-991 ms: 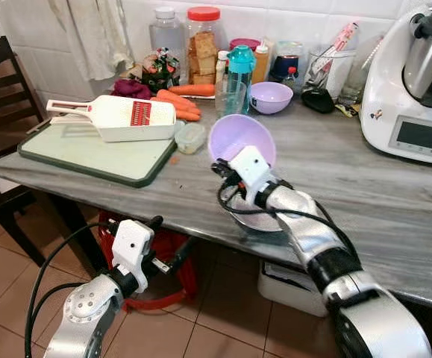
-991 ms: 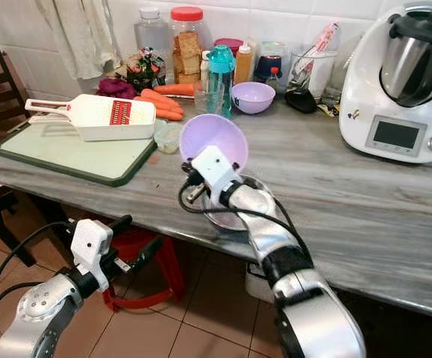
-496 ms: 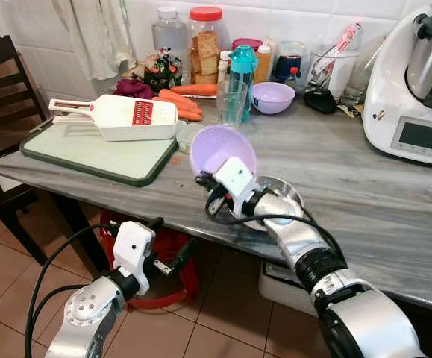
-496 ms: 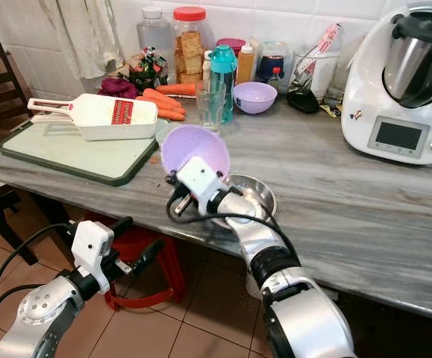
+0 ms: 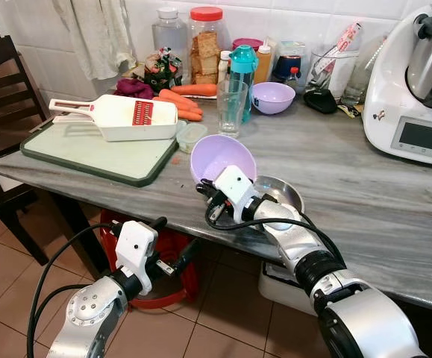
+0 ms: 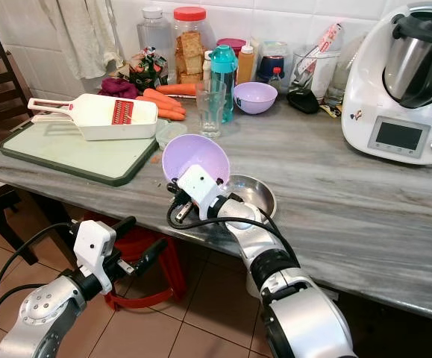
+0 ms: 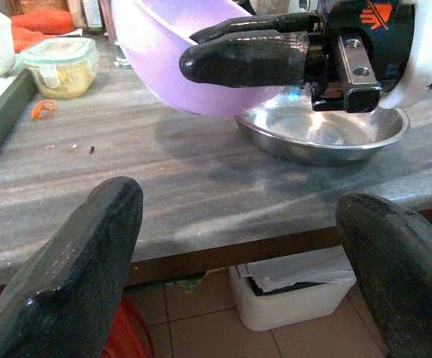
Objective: Setting the table
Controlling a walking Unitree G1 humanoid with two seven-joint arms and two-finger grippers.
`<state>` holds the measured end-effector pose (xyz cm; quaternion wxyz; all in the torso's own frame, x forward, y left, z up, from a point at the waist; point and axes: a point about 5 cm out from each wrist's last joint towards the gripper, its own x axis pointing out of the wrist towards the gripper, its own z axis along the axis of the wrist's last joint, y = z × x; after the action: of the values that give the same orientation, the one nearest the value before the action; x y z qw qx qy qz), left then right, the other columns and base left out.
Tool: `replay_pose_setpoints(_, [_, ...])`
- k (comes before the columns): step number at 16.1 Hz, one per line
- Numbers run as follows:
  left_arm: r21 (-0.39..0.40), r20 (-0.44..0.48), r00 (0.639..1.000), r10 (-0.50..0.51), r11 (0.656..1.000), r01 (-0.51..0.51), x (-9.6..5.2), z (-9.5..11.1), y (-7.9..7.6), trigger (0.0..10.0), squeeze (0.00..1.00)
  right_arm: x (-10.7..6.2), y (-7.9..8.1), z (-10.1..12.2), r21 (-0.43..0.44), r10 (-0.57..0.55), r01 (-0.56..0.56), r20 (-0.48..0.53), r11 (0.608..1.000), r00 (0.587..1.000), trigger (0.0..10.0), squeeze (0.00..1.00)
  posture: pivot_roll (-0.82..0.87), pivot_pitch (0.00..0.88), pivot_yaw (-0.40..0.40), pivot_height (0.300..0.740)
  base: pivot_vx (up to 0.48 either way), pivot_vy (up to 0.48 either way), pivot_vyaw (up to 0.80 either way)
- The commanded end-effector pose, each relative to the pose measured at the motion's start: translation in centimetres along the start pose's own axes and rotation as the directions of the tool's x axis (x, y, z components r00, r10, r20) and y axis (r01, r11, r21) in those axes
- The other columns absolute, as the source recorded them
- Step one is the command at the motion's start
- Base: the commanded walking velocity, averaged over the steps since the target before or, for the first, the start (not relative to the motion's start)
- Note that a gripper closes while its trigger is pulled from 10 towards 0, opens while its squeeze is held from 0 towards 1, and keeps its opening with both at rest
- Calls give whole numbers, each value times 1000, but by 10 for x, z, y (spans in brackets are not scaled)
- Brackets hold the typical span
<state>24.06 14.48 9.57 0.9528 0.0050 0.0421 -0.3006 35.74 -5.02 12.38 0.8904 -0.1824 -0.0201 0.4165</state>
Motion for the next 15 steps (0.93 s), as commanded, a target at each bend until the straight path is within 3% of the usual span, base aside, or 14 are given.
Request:
replay_pose_setpoints(1, [10,1,1000,-2,1000,2,-1,3,-1,10000,0,0,-5,2,-8,-14,13,-2,1000,1000,10000,1000,36,0,-18,740,0,0,0])
replay_pose_setpoints(15, [14,-13,1000,19,1000,-19,-1,1,-1,10000,0,-1,-15,1,-62,-85,82,-40,995,996,10000,1000,45,0,-21,740,0,0,0])
